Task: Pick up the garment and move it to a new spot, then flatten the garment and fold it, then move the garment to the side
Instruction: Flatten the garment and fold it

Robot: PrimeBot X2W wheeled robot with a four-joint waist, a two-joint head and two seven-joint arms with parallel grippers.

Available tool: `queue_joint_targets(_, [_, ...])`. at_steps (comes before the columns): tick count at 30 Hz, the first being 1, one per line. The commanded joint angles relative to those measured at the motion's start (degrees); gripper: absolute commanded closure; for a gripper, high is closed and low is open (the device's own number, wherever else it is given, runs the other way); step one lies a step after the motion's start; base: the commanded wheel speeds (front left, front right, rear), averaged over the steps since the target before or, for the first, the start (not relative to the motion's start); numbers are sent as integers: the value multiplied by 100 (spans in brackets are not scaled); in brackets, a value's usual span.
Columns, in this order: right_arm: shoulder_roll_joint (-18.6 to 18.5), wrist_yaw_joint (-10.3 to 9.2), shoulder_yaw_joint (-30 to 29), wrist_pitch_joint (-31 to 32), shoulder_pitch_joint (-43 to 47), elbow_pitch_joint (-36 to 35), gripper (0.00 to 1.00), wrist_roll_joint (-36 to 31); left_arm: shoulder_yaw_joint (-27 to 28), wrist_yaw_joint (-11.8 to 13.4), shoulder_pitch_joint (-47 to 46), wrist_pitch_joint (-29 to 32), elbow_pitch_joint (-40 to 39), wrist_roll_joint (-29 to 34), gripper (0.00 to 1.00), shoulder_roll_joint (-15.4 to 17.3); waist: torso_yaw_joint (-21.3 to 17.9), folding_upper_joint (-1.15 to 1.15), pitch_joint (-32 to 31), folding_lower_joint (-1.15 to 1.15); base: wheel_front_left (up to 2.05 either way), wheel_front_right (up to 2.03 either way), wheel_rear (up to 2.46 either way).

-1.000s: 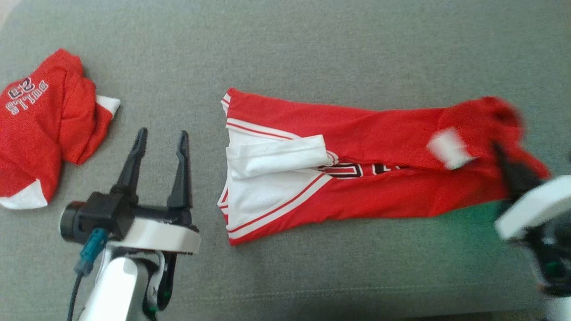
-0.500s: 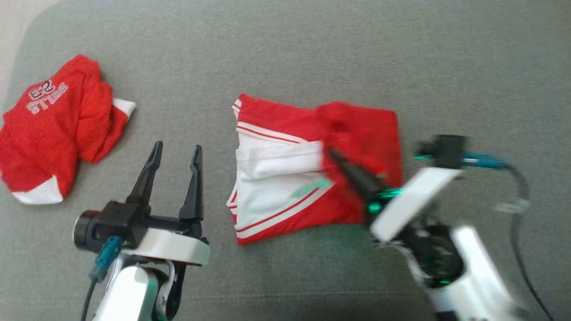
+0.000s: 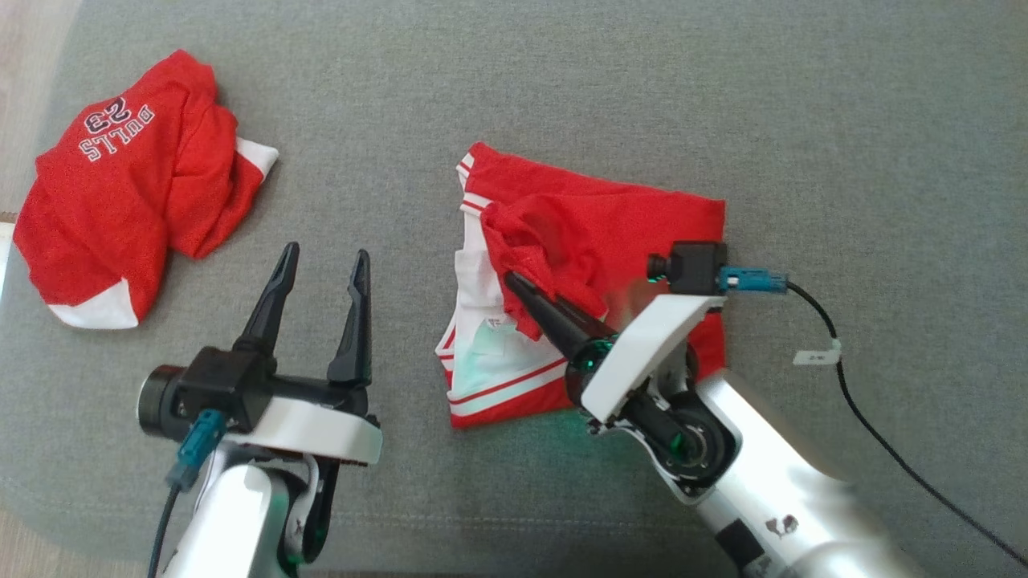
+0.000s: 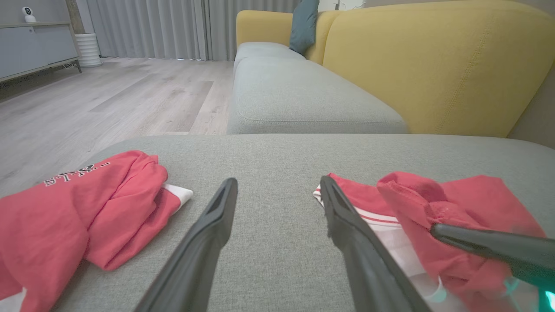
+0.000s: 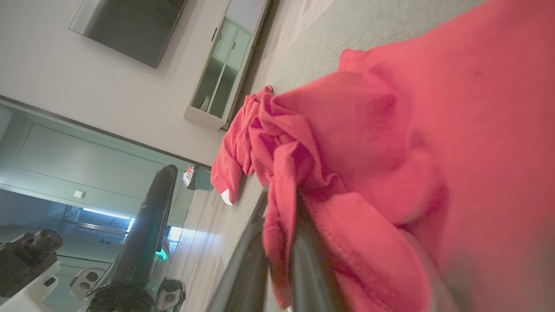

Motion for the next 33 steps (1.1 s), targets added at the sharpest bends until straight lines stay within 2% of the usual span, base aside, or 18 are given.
queue_joint_targets(1, [94,-4,171,-165,-220,-124,0,70,181,7,-211,-43,-159,14,0,18,-5,0,-3,0,0,0,0])
queue_joint_targets(3, [95,-4,347,-337,-342,-172,0,148,192,19,-201,-43,-148,14,0,12,-31,0,-16,0,0,0,0])
queue_joint_targets(8, [61,-4,703,-675,-636,-623,0,-134,212,29,-193,-44,-144,18,0,14,-99,0,-45,0,0,0,0])
queue_joint_targets(11, [-165,-4,646,-1081,-742,-1027,0,-458,240,50,-185,-44,-164,23,0,22,-159,0,-61,0,0,0,0])
queue_joint_targets(13, [-427,-4,458,-1454,-796,-1173,0,-924,264,70,-165,-44,-180,25,0,30,-210,0,-89,0,0,0,0])
queue_joint_targets(16, [-816,-4,-80,-1902,-692,-1238,0,-1655,330,111,-131,-44,-235,23,0,48,-283,0,-138,0,0,0,0])
queue_joint_targets(17, [-816,-4,-80,-1902,-692,-1238,0,-1655,330,111,-131,-44,-235,23,0,48,-283,0,-138,0,0,0,0])
queue_joint_targets(18, [-1000,-4,-581,-2069,-475,-1254,0,-2039,389,131,-100,-44,-268,11,0,73,-339,0,-174,0,0,0,0])
queue_joint_targets(19, [-1000,-4,-581,-2069,-475,-1254,0,-2039,389,131,-100,-44,-268,11,0,73,-339,0,-174,0,0,0,0])
queue_joint_targets(24, [-1312,-4,-1895,-2073,356,-1412,0,-2857,469,193,-19,-44,-342,20,0,109,-460,0,-253,0,0,0,0])
queue_joint_targets(29, [-1283,-4,-3053,-1803,1336,-1879,0,-3538,524,195,4,-44,-377,37,0,186,-567,0,-291,0,0,0,0])
queue_joint_targets(33, [-1077,-4,-3512,-1567,1942,-2344,0,-4016,572,202,38,-44,-370,43,0,232,-665,0,-340,0,0,0,0])
